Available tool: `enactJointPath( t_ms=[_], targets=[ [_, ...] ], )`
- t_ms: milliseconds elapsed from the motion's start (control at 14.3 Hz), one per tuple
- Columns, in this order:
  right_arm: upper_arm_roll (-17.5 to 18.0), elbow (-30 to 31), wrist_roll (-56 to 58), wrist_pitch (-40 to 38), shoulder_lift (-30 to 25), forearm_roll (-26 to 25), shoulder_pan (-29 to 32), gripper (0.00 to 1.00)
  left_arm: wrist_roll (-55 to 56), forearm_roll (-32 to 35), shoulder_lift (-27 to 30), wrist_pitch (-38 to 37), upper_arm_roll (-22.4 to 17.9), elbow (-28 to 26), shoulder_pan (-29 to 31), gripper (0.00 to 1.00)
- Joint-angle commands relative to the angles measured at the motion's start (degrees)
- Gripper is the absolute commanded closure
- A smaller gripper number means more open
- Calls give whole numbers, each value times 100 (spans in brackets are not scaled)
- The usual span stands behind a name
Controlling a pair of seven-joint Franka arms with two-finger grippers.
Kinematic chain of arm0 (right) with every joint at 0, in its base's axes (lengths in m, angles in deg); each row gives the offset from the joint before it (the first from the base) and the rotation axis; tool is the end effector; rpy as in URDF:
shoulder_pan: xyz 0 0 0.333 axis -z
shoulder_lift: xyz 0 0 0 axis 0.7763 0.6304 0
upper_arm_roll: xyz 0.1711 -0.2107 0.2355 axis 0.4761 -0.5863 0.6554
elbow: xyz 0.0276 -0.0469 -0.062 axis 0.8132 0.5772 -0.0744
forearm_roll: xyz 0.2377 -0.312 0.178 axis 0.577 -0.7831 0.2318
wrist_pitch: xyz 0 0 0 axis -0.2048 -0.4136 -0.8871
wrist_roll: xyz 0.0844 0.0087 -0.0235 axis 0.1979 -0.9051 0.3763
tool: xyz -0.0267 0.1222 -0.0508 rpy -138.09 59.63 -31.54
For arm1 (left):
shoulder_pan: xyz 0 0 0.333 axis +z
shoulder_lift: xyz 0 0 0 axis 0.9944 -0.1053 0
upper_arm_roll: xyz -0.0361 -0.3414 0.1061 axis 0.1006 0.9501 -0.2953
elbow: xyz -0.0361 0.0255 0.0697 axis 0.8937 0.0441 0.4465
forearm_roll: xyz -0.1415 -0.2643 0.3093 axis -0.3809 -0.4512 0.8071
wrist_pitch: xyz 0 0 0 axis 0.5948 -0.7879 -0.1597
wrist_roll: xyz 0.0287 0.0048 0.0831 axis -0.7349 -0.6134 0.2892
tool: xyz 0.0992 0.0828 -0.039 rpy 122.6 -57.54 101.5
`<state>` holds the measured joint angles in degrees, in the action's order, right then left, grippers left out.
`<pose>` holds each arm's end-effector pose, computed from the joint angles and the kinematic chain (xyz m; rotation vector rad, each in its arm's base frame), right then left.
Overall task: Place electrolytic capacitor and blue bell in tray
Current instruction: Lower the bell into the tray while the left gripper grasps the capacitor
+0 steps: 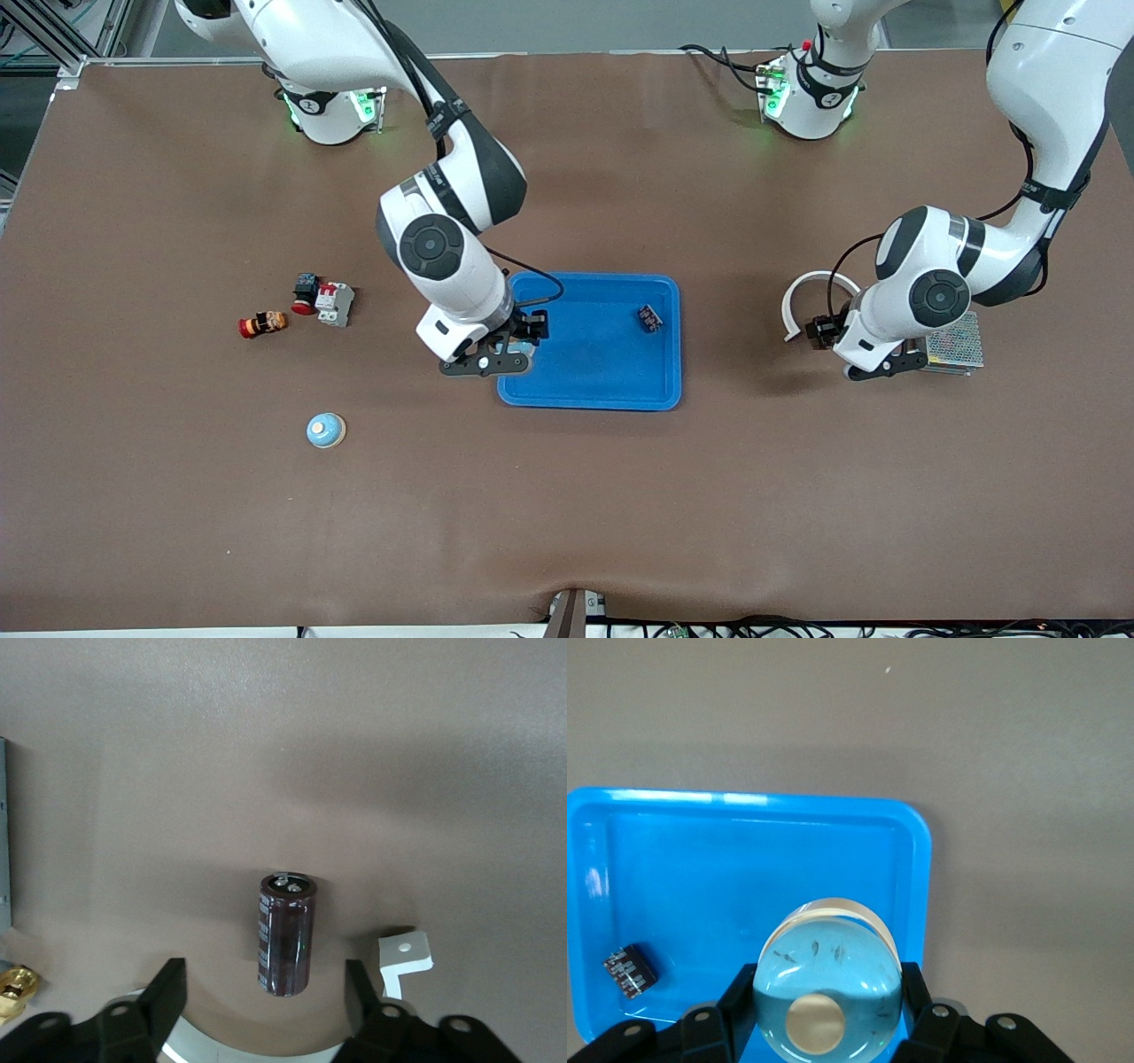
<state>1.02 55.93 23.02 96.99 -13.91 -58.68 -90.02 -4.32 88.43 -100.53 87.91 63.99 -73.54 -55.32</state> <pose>0.6287 0.4615 0.3197 -3.0062 -0.0204 0.0361 0.5920 -0.0580 0.1988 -3.0136 -0.2858 0.3193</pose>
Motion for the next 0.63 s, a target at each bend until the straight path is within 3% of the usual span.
enactJointPath(
  t_ms=[0,488,558],
  targets=[
    [-99,115,-121,168,63,-6,-150,50,-25,126,11,225,52,-155,107,27],
    [-99,309,-517,537,247,-33,-432,50,-25,143,-201,393,35,-172,186,36],
    [-90,309,-525,642,300,-33,-440,50,-25,143,-253,401,26,-164,203,41]
  ],
)
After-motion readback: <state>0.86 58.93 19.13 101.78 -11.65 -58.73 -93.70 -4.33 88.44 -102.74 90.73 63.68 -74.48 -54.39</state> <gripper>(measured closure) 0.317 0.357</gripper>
